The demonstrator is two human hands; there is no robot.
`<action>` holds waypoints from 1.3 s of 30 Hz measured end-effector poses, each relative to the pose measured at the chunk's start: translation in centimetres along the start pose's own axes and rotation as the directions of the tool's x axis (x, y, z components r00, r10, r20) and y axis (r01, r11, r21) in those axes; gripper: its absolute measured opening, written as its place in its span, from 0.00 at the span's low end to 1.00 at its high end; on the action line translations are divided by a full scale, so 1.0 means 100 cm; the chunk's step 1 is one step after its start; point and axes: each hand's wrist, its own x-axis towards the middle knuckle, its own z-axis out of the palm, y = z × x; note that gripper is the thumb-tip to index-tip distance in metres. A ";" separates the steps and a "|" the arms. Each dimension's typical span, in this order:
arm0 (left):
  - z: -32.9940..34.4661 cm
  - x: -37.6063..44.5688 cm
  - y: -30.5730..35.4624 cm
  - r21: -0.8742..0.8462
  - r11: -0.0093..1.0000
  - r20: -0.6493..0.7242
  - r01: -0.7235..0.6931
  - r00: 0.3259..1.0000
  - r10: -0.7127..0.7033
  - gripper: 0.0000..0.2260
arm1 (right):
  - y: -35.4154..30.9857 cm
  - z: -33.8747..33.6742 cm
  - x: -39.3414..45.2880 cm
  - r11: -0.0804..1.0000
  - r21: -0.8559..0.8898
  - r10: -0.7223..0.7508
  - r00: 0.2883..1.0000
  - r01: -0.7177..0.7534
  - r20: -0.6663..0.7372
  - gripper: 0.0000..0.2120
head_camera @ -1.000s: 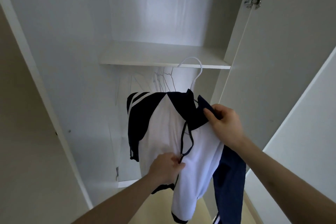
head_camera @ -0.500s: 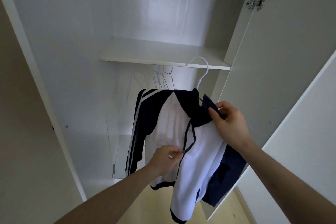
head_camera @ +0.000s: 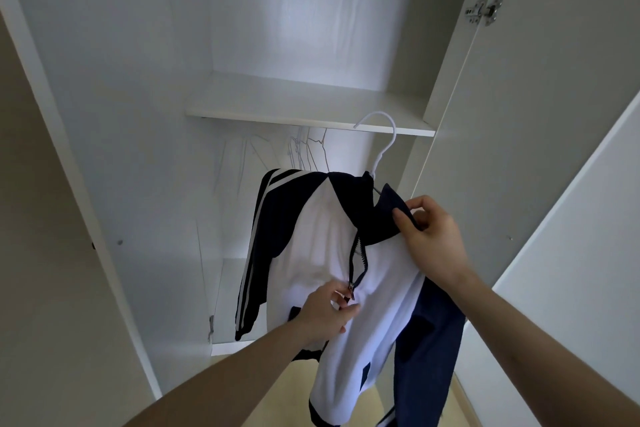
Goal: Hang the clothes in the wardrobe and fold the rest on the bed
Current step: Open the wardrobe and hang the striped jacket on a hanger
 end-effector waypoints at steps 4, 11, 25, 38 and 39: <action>0.005 0.003 0.001 0.048 0.995 -0.115 -0.084 0.989 0.090 0.06 | 0.001 0.000 -0.001 1.000 0.022 -0.005 1.000 0.005 0.003 0.06; -0.005 0.004 0.008 0.055 0.998 -0.050 0.042 0.998 -0.039 0.08 | 0.007 -0.006 -0.003 1.000 0.008 -0.004 1.000 0.004 -0.016 0.07; -0.068 0.009 0.090 0.228 0.971 -0.031 0.075 0.997 -0.070 0.11 | 0.023 -0.003 -0.008 0.986 -0.157 0.056 0.998 -0.055 0.000 0.11; -0.067 0.002 0.088 0.251 0.963 0.016 0.102 0.994 -0.110 0.11 | 0.025 0.005 -0.008 0.969 -0.210 0.142 0.988 -0.127 0.057 0.05; -0.066 0.002 0.093 0.231 0.970 0.005 0.073 0.997 -0.076 0.11 | 0.026 0.007 -0.008 0.968 -0.217 0.146 0.987 -0.128 0.071 0.05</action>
